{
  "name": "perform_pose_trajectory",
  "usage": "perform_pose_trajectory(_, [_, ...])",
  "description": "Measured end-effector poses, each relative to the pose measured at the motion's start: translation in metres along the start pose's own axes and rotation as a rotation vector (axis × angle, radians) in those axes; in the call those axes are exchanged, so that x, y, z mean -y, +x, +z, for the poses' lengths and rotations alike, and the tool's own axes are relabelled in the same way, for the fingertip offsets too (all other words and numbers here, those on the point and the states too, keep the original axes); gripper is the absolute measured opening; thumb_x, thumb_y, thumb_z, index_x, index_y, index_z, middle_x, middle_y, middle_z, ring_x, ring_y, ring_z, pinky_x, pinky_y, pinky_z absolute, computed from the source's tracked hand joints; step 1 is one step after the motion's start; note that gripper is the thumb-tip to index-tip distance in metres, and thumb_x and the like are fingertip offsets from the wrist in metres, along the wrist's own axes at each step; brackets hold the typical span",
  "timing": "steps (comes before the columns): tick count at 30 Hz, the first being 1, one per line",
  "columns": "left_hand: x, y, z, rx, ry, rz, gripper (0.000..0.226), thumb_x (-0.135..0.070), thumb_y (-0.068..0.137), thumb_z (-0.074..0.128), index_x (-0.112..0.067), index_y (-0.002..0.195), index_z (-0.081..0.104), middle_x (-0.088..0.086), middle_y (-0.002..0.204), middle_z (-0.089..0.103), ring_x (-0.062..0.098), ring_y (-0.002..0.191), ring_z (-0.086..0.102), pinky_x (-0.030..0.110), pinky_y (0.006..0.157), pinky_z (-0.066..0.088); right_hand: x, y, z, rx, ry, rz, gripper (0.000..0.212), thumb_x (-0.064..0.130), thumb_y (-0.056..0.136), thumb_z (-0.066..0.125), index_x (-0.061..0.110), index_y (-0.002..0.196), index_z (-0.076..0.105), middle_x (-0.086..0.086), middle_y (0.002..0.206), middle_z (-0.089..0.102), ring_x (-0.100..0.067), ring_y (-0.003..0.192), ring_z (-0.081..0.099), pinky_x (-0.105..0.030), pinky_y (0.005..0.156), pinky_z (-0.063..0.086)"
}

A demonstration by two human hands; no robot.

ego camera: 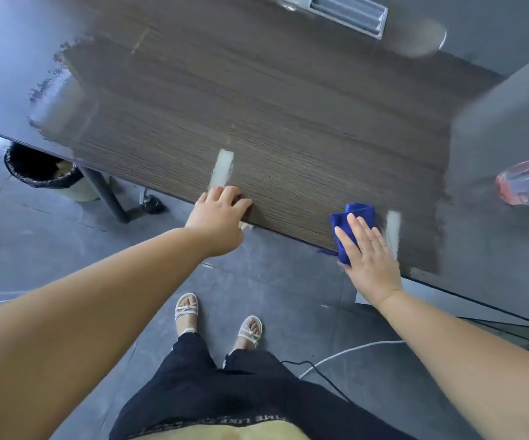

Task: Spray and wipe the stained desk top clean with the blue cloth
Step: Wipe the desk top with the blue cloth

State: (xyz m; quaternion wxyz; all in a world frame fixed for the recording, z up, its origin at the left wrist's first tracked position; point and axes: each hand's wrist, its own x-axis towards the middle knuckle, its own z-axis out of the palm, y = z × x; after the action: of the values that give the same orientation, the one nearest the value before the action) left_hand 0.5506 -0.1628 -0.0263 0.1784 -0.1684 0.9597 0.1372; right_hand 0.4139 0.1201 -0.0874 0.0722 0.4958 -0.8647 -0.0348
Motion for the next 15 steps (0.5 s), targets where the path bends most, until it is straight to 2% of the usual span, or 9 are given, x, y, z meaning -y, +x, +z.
perform_pose_trajectory(2, [-0.012,0.002,0.004,-0.003,0.047,-0.021,0.061,-0.030,0.086,0.053,-0.023,0.142,0.029,0.007,0.145,0.025,0.032,0.131,0.023,0.048,0.110,0.022,0.020,0.012,0.003,-0.014,0.026,0.087,0.095,0.021,0.056,0.090,0.010,0.134,0.038,-0.024,0.140,0.044,-0.040,0.126,0.047,-0.053,0.102,0.036])
perform_pose_trajectory(4, [-0.021,0.004,0.010,-0.003,0.089,-0.062,0.066,-0.032,0.085,0.054,-0.023,0.143,0.025,0.007,0.145,0.023,0.034,0.129,0.023,0.052,0.108,0.022,0.052,0.035,0.006,-0.029,0.062,0.115,0.092,0.025,0.056,0.089,0.011,0.133,0.042,-0.024,0.138,0.047,-0.040,0.125,0.049,-0.056,0.100,0.036])
perform_pose_trajectory(8, [-0.034,0.008,0.010,0.002,0.091,-0.158,0.070,-0.034,0.085,0.054,-0.020,0.145,0.021,0.008,0.145,0.022,0.034,0.130,0.023,0.050,0.107,0.021,0.086,0.066,0.007,-0.084,0.085,0.068,0.084,0.030,0.059,0.087,0.014,0.134,0.053,-0.017,0.140,0.047,-0.032,0.128,0.048,-0.046,0.105,0.035])
perform_pose_trajectory(11, [-0.063,0.016,0.010,-0.030,0.088,-0.034,0.069,-0.032,0.086,0.054,-0.019,0.145,0.022,0.006,0.147,0.022,0.031,0.133,0.022,0.047,0.111,0.018,0.063,0.055,0.005,-0.052,0.039,-0.056,0.080,0.038,0.067,0.081,0.018,0.138,0.048,-0.013,0.144,0.044,-0.026,0.132,0.044,-0.040,0.108,0.032])
perform_pose_trajectory(13, [-0.087,0.020,0.012,-0.025,0.065,0.069,0.069,-0.032,0.086,0.053,-0.018,0.146,0.022,0.005,0.148,0.021,0.029,0.135,0.020,0.042,0.112,0.020,0.030,0.032,0.007,-0.044,0.023,-0.103,0.083,0.033,0.069,0.081,0.019,0.140,0.042,-0.013,0.146,0.041,-0.027,0.133,0.042,-0.040,0.109,0.031])
perform_pose_trajectory(15, [-0.103,0.023,0.016,0.040,0.092,0.085,0.074,-0.035,0.087,0.051,-0.017,0.149,0.013,0.006,0.151,0.014,0.031,0.137,0.014,0.042,0.113,0.018,-0.009,-0.003,0.008,-0.038,0.016,-0.080,0.086,0.026,0.067,0.082,0.017,0.139,0.037,-0.015,0.145,0.041,-0.030,0.132,0.043,-0.041,0.111,0.028])
